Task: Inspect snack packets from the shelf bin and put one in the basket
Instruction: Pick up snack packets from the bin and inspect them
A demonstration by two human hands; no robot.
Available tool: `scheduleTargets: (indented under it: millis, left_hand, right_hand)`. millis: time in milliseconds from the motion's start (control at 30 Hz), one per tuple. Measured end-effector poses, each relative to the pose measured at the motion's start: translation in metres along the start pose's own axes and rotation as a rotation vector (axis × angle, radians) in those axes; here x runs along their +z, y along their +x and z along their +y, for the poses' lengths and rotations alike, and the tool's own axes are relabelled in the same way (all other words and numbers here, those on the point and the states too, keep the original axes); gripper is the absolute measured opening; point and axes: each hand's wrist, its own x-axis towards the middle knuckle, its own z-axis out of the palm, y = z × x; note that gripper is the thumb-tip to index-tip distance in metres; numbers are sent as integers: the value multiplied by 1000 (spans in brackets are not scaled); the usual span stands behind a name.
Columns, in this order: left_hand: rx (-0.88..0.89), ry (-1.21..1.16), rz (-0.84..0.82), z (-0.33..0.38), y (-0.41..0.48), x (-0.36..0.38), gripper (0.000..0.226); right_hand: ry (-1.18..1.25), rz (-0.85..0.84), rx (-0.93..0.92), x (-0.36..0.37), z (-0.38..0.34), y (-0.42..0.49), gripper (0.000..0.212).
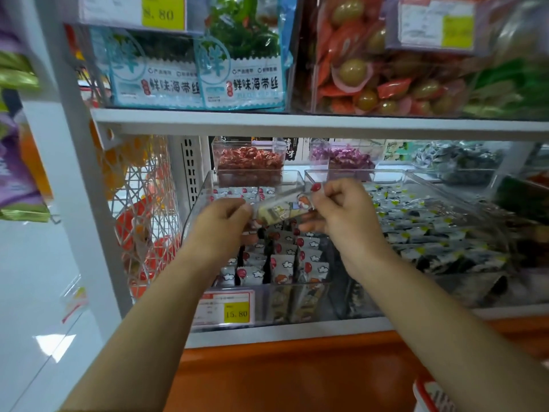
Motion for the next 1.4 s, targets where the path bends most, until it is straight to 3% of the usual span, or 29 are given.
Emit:
scheduleTargets:
  millis: [233,567,767,967,1100,1167,1233,1333,1400]
  left_hand:
    - [-114,-243,25,-4,-5,-5,22]
    - [-255,-526,-86,3,-8,-3,19]
    - [-284,-728,-94,9,-10,2,14]
    - [-263,-779,-60,13,-8,5,15]
    - [-144,-738,-227,17,-10,5,6]
    - [-92,-663,-279,18,-11,4,24]
    - [-92,-625,-227,17,-10,5,34]
    - [-87,-583,-150,17,-10,7,7]
    - [-81,-545,-119,15,-11,8,6]
  right_hand:
    - [379,-48,212,-11,2,-18,4]
    - [287,-53,230,-23,2,-13,15]
    - [448,-29,344,-26,4,-9,23]
    - [620,-16,432,-28,4,-6,20]
    - [678,63,406,-28,5,-6,18]
    - [681,74,392,-28,7,-5,17]
    - [665,57,365,-29,9,-5,13]
    - [631,-31,275,-30,9,-6,12]
    - [575,-84,217,-31,9,-8,21]
